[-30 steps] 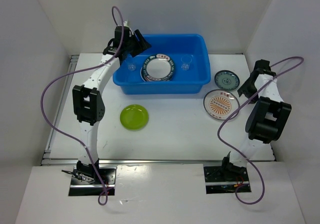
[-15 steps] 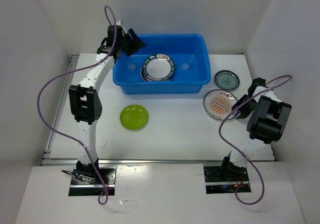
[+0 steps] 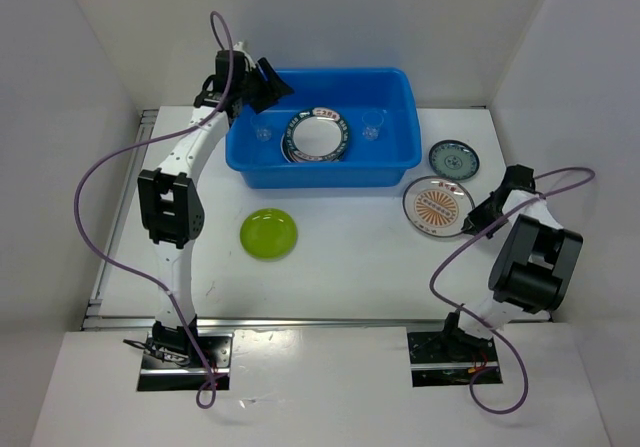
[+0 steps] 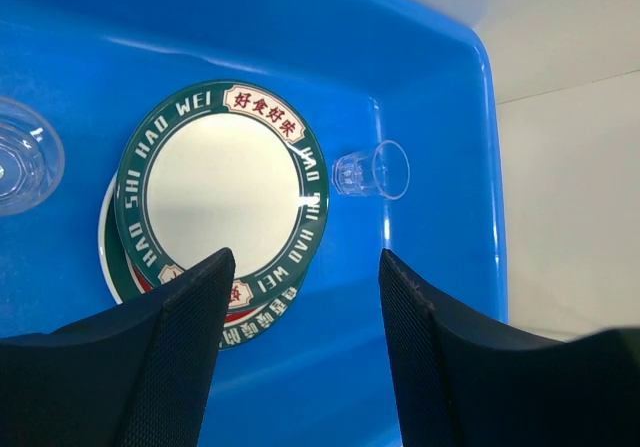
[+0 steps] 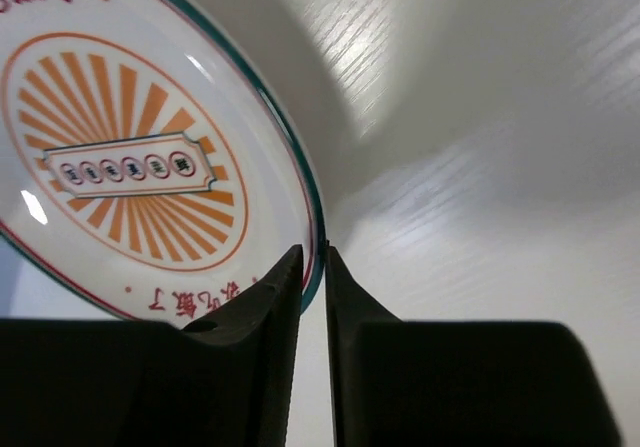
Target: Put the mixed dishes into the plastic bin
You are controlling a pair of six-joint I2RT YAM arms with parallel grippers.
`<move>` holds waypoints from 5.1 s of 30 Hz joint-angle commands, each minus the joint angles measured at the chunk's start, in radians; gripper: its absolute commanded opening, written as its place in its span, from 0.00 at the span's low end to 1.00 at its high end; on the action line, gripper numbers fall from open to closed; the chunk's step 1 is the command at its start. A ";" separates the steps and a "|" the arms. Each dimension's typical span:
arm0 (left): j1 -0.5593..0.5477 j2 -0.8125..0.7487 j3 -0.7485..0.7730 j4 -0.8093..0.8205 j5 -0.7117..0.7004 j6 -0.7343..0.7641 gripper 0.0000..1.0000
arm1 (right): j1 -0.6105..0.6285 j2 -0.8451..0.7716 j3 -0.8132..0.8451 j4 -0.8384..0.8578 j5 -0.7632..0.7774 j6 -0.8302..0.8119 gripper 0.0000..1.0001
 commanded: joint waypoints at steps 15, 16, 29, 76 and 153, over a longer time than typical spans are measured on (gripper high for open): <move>0.012 -0.032 -0.024 0.037 0.017 0.010 0.67 | -0.011 -0.227 -0.098 0.062 0.032 0.091 0.51; 0.012 -0.032 -0.024 0.037 0.017 0.010 0.67 | -0.011 -0.228 -0.107 0.051 0.032 0.091 0.51; 0.012 -0.050 -0.053 0.047 0.026 0.010 0.67 | 0.041 -0.209 -0.165 0.125 -0.006 0.200 0.51; 0.051 -0.069 -0.099 0.065 0.045 0.019 0.67 | 0.263 -0.206 -0.274 0.284 0.223 0.540 0.49; 0.107 -0.116 -0.058 0.037 0.005 0.087 0.73 | 0.545 -0.153 0.542 0.389 0.307 0.297 0.00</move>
